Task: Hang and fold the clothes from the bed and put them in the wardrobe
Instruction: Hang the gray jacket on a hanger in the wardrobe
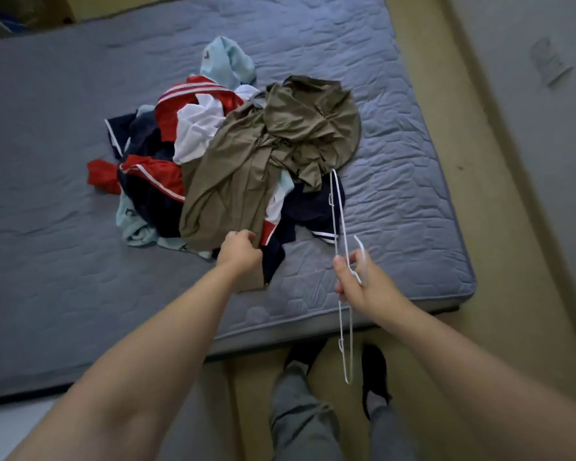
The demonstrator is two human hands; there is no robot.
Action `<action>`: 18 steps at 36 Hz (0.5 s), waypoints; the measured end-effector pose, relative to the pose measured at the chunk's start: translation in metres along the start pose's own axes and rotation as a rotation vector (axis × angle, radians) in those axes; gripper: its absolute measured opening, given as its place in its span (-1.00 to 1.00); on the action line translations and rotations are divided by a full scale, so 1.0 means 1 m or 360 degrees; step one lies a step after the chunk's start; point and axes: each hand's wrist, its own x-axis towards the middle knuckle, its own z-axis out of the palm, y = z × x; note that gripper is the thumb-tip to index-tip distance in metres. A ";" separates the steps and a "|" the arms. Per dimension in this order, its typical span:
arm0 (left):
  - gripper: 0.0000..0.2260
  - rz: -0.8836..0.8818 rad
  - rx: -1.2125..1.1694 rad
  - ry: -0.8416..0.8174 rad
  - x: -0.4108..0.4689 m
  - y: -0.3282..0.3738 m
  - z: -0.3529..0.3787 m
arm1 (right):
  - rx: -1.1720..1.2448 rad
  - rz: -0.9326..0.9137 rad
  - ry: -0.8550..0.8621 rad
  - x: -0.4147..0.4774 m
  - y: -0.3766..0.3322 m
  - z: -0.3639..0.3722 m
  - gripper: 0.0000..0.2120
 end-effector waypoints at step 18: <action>-0.77 -0.0372 -0.1355 0.0113 0.183 -0.041 0.038 | 0.0283 0.0192 0.0026 0.120 0.018 0.085 -0.70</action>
